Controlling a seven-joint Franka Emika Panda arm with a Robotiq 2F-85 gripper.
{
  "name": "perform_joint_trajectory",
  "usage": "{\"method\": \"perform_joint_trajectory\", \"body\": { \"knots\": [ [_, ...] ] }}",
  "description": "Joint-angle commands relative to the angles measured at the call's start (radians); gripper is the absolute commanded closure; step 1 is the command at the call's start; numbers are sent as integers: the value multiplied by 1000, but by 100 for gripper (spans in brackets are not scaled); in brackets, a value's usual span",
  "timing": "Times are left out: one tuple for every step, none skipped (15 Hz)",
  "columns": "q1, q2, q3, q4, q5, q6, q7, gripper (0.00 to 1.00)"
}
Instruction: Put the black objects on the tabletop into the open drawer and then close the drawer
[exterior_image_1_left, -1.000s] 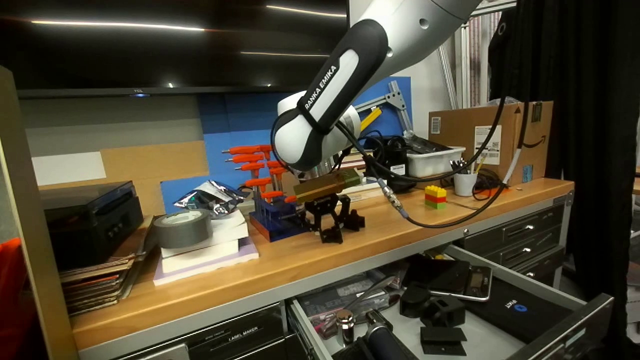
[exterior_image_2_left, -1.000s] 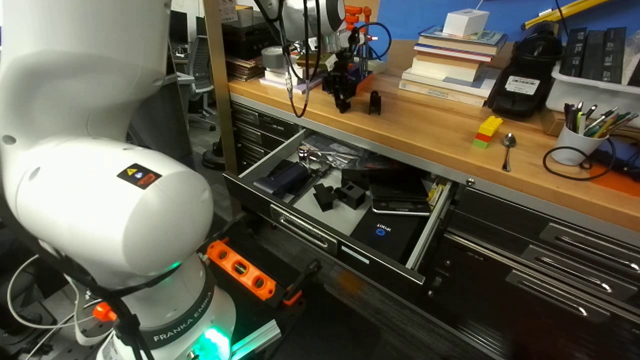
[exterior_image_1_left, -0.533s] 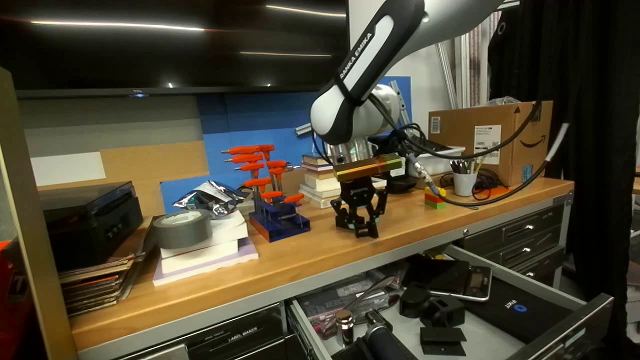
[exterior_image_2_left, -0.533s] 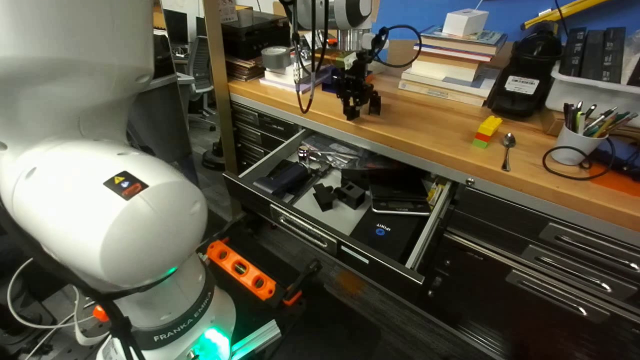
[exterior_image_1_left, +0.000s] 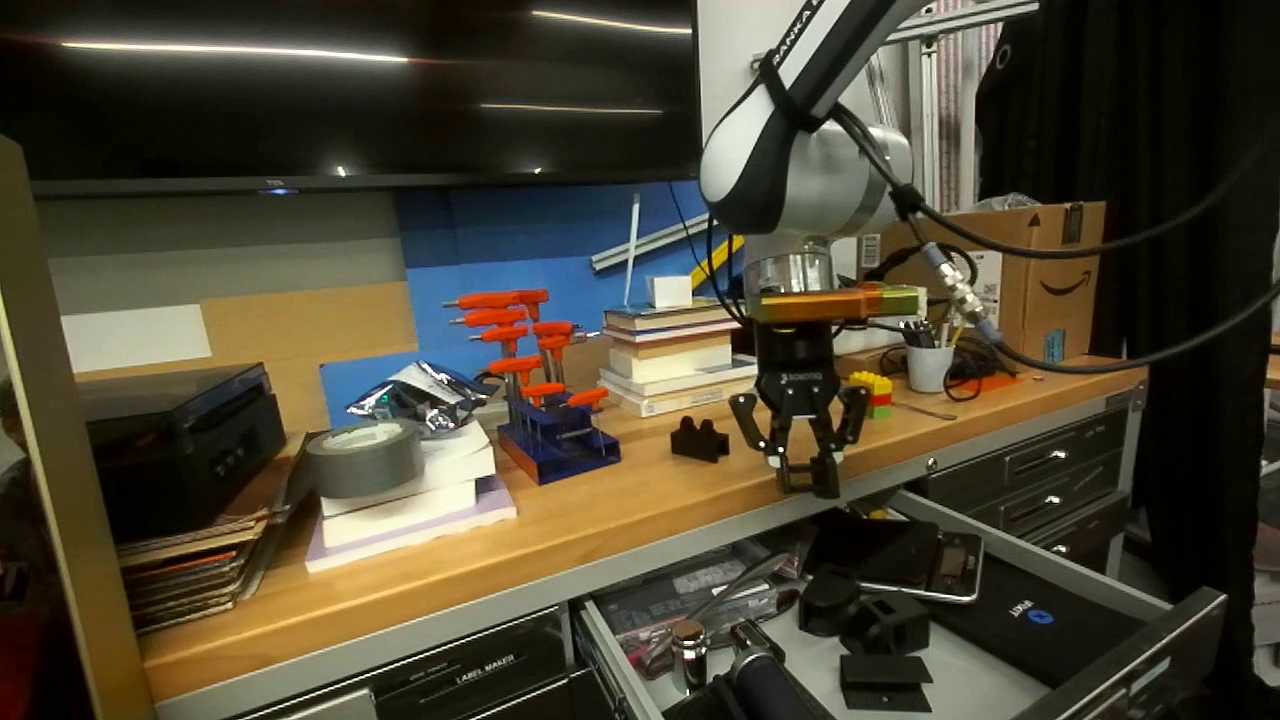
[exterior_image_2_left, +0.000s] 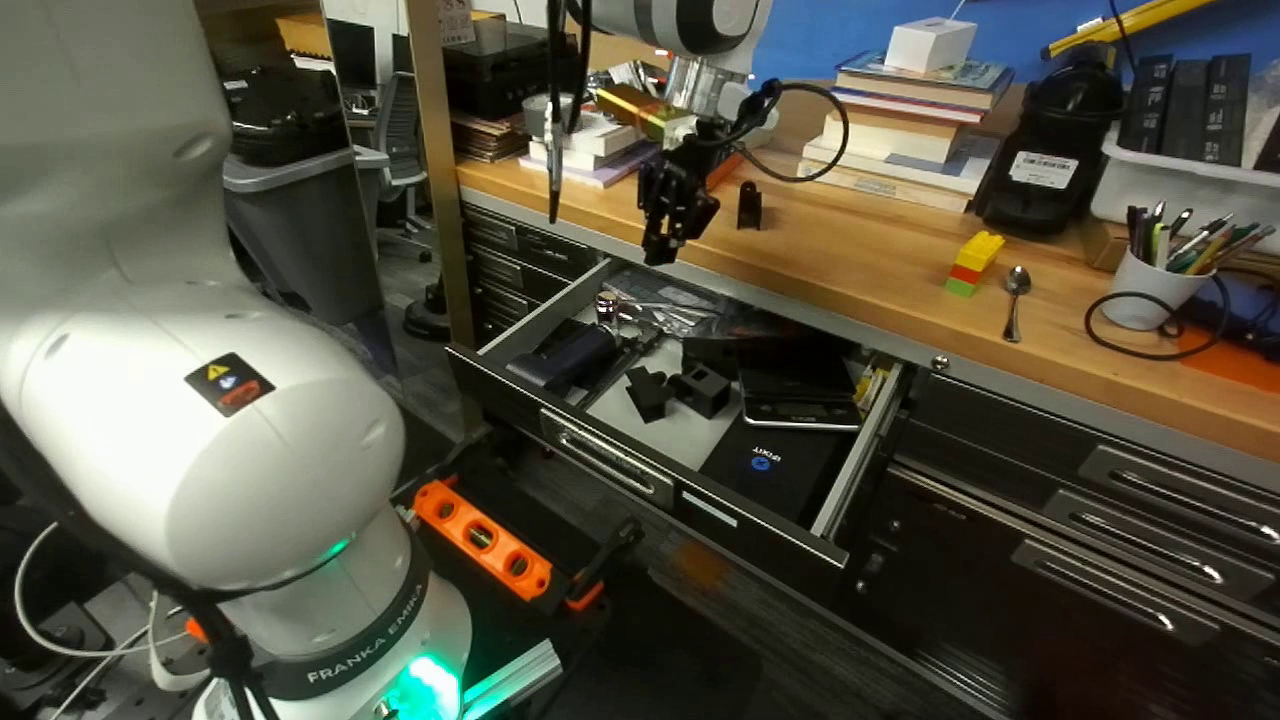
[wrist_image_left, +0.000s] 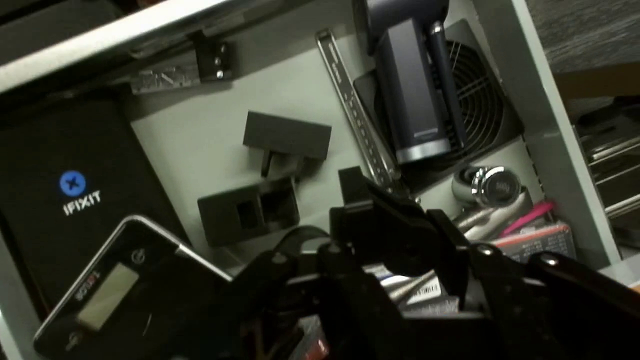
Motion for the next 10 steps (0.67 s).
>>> {"method": "perform_joint_trajectory", "body": {
  "knots": [
    [-11, -134, 23, -181, 77, 14, 8, 75],
    [-11, -144, 27, -216, 105, 24, 8, 75],
    [-7, -146, 32, -249, 121, 50, 31, 75],
    [-6, -147, 36, -276, 137, 70, 45, 75],
    [-4, -139, 42, -301, 157, 96, 57, 75],
    [-1, -131, 48, -322, 172, 130, 72, 75],
    [2, -116, 55, -340, 187, 162, 84, 75],
    [5, -104, 62, -358, 197, 197, 101, 75],
    [8, -92, 70, -377, 208, 238, 119, 75],
    [11, -78, 77, -396, 210, 281, 142, 75]
  ]
}}
